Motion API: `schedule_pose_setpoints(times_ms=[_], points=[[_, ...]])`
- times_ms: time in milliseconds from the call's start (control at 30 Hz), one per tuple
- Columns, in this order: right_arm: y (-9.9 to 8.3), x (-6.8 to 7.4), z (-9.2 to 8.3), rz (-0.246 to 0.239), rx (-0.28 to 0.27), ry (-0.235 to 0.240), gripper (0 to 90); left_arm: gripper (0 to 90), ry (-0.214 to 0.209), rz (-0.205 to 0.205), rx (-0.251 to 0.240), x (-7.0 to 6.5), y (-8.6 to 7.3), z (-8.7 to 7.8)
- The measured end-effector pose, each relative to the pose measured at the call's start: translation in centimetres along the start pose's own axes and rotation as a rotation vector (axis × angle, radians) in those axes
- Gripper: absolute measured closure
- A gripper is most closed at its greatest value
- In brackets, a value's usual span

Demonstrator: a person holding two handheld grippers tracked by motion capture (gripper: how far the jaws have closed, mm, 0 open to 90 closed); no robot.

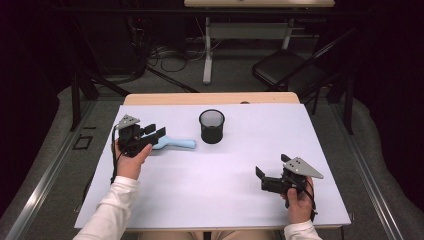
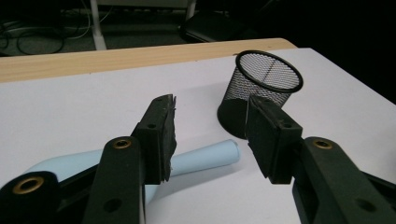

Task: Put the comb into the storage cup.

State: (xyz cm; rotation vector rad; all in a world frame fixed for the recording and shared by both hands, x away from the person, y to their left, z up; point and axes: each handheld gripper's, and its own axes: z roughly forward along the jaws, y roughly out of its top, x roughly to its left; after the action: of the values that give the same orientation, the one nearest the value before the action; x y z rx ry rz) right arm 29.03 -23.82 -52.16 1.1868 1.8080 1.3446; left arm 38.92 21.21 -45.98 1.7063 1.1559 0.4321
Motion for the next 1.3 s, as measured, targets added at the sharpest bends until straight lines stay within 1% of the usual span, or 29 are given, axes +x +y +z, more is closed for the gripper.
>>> schedule_pose_setpoints(times_ms=[33, 100, 167, 233, 300, 367, 400, 433, 467, 500, 600, 767, 800, 833, 867, 900, 967, 1000, 1033, 1133, 1233, 1267, 1300], points=[[0.0, 0.0, 0.0, 0.001, 0.001, 0.000, 0.0, 54.0, -0.002, -0.002, 0.004, 0.2, 0.1, 0.2], [0.0, 0.0, 0.1, 0.002, 0.004, 0.000, 0.0, 54.4, 0.017, -0.002, 0.010, 0.3, 0.4, 0.5], [0.0, 0.0, 0.1, 0.001, 0.004, 0.000, 0.0, 54.4, 0.020, -0.004, 0.020, 0.6, 0.6, 0.9], [0.0, 0.0, 0.1, 0.001, 0.004, 0.000, 0.0, 54.4, 0.040, -0.012, 0.027, 0.8, 0.7, 1.3], [0.0, 0.0, 0.1, 0.000, 0.004, 0.001, 0.0, 54.4, 0.065, -0.034, 0.043, 1.0, 0.8, 1.7], [0.0, 0.0, 0.1, -0.002, 0.005, 0.001, 0.0, 54.4, 0.086, -0.056, 0.048, 1.3, 1.0, 2.0], [0.0, 0.0, 0.1, -0.003, 0.005, 0.003, 0.0, 55.1, 0.088, -0.076, 0.050, 1.4, 1.0, 2.1], [0.0, 0.0, 0.1, -0.003, 0.005, 0.003, 0.0, 55.7, 0.095, -0.083, 0.055, 1.6, 1.1, 2.2], [0.0, 0.0, 0.1, -0.003, 0.005, 0.004, 0.0, 55.8, 0.095, -0.083, 0.055, 1.6, 1.1, 2.2], [0.0, 0.0, 0.2, -0.005, 0.005, 0.003, 0.0, 56.2, 0.116, -0.083, 0.057, 1.7, 1.3, 2.6], [0.0, 0.0, 0.2, -0.004, 0.006, 0.003, 0.0, 58.8, 0.125, -0.085, 0.061, 1.8, 1.4, 2.9], [0.0, 0.0, 0.1, -0.008, 0.006, 0.001, 0.0, 63.1, 0.174, -0.083, 0.087, 1.8, 1.6, 3.6], [0.0, 0.0, 0.1, -0.008, 0.006, 0.001, 0.0, 64.4, 0.174, -0.083, 0.087, 1.8, 1.6, 3.6], [0.0, 0.1, 0.2, -0.006, 0.010, 0.001, 0.0, 66.7, 0.186, -0.080, 0.100, 1.8, 1.6, 3.9], [0.0, 0.1, 0.2, -0.007, 0.009, 0.000, 0.0, 67.6, 0.188, -0.079, 0.110, 1.8, 1.6, 4.0], [0.0, 0.1, 0.2, -0.009, 0.010, 0.001, 0.0, 70.5, 0.189, -0.080, 0.122, 1.7, 1.6, 4.2], [0.0, 0.1, 0.2, -0.008, 0.009, 0.000, 0.0, 73.6, 0.194, -0.077, 0.125, 1.7, 1.6, 4.4], [0.0, 0.1, 0.2, -0.005, 0.010, 0.003, 0.0, 73.6, 0.191, -0.071, 0.137, 1.6, 1.7, 4.6], [0.0, 0.1, 0.2, -0.004, 0.009, 0.003, 0.0, 78.0, 0.192, -0.065, 0.142, 1.4, 1.6, 4.9], [0.0, 0.0, 0.2, -0.004, 0.010, 0.005, 0.0, 84.4, 0.201, -0.052, 0.152, 1.1, 1.5, 5.5], [0.0, 0.0, 0.2, -0.004, 0.010, 0.005, 0.0, 88.5, 0.207, -0.047, 0.164, 0.9, 1.5, 5.8], [0.0, 0.0, 0.2, -0.005, 0.010, 0.005, 0.0, 89.2, 0.208, -0.043, 0.177, 0.7, 1.5, 6.2], [0.0, 0.0, 0.2, -0.005, 0.011, 0.005, 0.0, 89.6, 0.212, -0.045, 0.178, 0.7, 1.5, 6.4]])
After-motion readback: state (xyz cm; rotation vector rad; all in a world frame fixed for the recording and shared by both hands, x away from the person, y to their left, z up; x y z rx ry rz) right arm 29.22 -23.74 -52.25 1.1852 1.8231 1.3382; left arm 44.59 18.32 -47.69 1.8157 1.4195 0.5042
